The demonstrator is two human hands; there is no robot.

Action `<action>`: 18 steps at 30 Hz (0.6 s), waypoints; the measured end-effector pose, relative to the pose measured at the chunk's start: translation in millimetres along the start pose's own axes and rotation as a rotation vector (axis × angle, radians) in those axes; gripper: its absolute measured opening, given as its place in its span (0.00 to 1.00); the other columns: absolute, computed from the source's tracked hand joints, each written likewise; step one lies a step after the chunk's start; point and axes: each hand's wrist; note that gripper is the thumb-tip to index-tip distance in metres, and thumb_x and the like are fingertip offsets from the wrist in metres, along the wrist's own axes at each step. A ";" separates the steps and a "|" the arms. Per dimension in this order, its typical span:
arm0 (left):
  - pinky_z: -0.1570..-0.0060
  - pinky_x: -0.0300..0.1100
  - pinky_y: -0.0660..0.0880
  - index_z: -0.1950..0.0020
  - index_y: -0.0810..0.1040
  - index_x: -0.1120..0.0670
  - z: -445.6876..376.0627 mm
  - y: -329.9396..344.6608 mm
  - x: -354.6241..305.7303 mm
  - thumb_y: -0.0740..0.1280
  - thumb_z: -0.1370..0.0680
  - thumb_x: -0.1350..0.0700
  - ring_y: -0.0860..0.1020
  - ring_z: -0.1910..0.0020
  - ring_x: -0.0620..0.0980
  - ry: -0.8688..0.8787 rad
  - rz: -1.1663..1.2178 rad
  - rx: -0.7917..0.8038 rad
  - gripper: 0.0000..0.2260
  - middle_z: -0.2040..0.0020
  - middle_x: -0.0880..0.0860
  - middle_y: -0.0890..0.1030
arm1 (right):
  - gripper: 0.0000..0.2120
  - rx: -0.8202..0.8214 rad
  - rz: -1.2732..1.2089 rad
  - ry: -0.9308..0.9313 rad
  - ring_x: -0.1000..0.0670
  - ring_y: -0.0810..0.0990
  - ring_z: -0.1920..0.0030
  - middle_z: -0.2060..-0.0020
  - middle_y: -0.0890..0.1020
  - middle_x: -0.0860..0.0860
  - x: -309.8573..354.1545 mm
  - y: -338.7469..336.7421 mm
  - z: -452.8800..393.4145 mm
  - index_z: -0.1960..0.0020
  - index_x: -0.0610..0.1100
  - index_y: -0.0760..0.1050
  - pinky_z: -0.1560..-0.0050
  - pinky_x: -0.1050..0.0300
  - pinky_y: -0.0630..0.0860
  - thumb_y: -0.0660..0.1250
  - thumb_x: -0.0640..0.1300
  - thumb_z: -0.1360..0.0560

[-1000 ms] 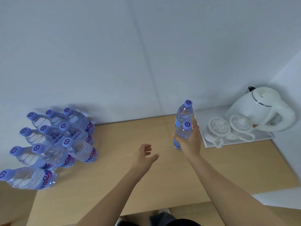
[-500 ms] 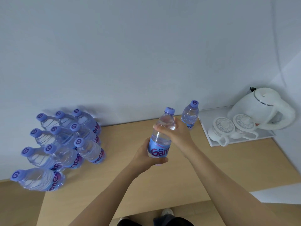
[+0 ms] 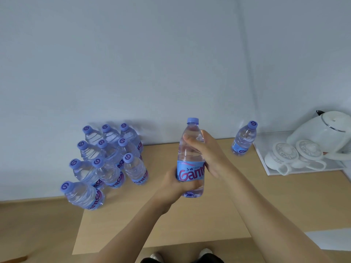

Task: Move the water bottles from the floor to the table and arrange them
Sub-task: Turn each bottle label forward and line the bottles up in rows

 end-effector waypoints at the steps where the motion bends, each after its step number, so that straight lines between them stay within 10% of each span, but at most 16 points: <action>1: 0.56 0.41 0.79 0.46 0.79 0.57 3.2 -3.4 -0.2 0.76 0.39 0.53 0.82 0.57 0.49 -0.003 0.018 0.005 0.23 0.57 0.52 0.83 | 0.21 0.036 -0.042 0.008 0.44 0.84 0.53 0.52 0.83 0.42 1.0 0.9 1.5 0.42 0.40 0.73 0.45 0.43 0.79 0.74 0.49 0.29; 18: 0.55 0.43 0.79 0.48 0.79 0.56 37.1 -47.1 11.5 0.77 0.37 0.55 0.81 0.58 0.49 -0.018 0.016 -0.078 0.20 0.57 0.53 0.83 | 0.14 -0.013 -0.010 -0.063 0.50 0.83 0.62 0.63 0.83 0.50 -16.0 72.4 5.0 0.46 0.41 0.75 0.60 0.55 0.81 0.73 0.42 0.29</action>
Point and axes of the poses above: each hand's wrist, its own z-axis away from the middle knuckle, its own y-axis out of the palm, x = y × z
